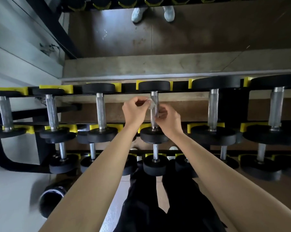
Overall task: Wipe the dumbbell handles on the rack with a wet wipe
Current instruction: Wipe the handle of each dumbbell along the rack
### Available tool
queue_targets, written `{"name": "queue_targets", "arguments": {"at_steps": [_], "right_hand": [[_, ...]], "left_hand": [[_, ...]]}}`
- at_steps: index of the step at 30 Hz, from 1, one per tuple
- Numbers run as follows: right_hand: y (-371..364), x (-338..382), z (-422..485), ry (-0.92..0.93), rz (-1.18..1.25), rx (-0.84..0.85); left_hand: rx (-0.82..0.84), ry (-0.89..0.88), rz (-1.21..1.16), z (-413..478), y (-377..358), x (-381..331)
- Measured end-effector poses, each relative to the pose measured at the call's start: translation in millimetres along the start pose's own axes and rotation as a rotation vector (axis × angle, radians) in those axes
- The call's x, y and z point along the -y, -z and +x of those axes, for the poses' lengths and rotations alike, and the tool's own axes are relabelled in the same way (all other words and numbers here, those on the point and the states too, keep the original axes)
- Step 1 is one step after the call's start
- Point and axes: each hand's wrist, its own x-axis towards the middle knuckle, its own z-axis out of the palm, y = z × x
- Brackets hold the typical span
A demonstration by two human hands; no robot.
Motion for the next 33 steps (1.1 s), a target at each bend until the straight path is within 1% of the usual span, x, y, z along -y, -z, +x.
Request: {"name": "queue_targets", "arguments": {"at_steps": [4,6,9,10,12,16,18,21,25,27,30,33], "right_hand": [[0,0,-1,-0.053,-0.054,0.036],[1,2,-3,-0.058,-0.062,0.05],[1,3,-4,-0.068,-0.079,0.054],[2,3,-4,-0.074,-0.09,0.056],[2,4,-5,-0.083,-0.096,0.061],[3,8,-7,-0.083,-0.11,0.075],[4,9,-7,-0.086,-0.118,0.075],[7,8,-10,-0.099,-0.092,0.064],[16,3,-17,-0.081,-0.1,0.077],[19,4,-20,-0.045,-0.098,0.106],[20,10,-20,0.035,-0.132,0.157],[23,22,-12,0.036,-0.154,0.133]], "left_hand": [[0.068,-0.013,0.08,4,-7,11],[0.132,0.035,0.109,-5,-3,24],[0.285,0.142,0.153,-24,6,45],[0.311,0.157,0.16,-29,8,49],[0.304,0.139,0.137,-29,10,46],[0.163,-0.027,0.066,-7,4,11],[0.152,-0.047,0.057,2,-4,3],[0.189,0.02,0.09,-1,-8,12],[0.256,0.117,0.123,-26,-6,34],[0.27,0.146,0.064,-37,-5,39],[0.236,0.165,-0.043,-41,-5,34],[0.226,0.174,-0.202,-40,-4,21]]}}
